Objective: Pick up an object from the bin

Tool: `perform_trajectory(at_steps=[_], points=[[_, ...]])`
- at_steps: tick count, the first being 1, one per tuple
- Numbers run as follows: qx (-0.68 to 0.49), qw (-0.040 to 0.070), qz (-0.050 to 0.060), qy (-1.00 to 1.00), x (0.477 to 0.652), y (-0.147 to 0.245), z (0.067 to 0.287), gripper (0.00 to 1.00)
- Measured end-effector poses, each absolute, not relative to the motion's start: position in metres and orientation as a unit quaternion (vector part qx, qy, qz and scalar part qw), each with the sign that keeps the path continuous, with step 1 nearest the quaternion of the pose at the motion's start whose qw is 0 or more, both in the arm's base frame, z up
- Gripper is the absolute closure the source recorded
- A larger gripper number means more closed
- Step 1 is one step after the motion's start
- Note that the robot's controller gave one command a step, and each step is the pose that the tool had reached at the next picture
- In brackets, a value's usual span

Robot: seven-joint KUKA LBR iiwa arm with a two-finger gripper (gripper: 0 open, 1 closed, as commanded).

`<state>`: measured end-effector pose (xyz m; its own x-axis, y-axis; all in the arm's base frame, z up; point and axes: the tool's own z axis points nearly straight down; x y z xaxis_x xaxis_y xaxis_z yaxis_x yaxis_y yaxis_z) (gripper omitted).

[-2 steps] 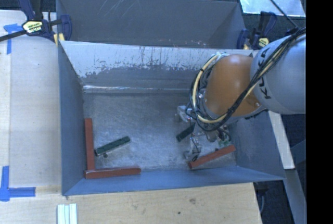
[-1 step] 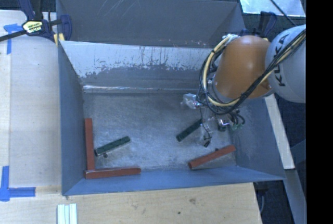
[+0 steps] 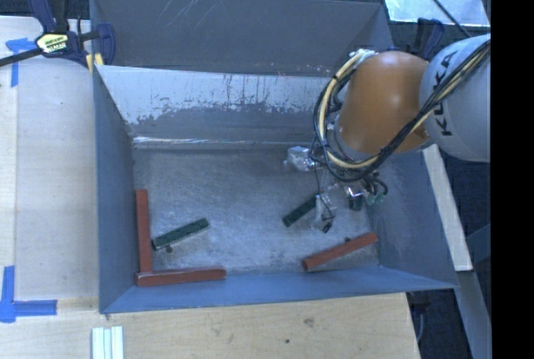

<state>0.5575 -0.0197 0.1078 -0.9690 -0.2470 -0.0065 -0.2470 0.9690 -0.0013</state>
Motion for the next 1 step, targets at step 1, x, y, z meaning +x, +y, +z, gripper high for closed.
perform_trajectory(at_steps=[1], points=[[-0.180, 0.000, 0.000, 0.984, 0.5554, -0.0244, 0.0688, 0.00]])
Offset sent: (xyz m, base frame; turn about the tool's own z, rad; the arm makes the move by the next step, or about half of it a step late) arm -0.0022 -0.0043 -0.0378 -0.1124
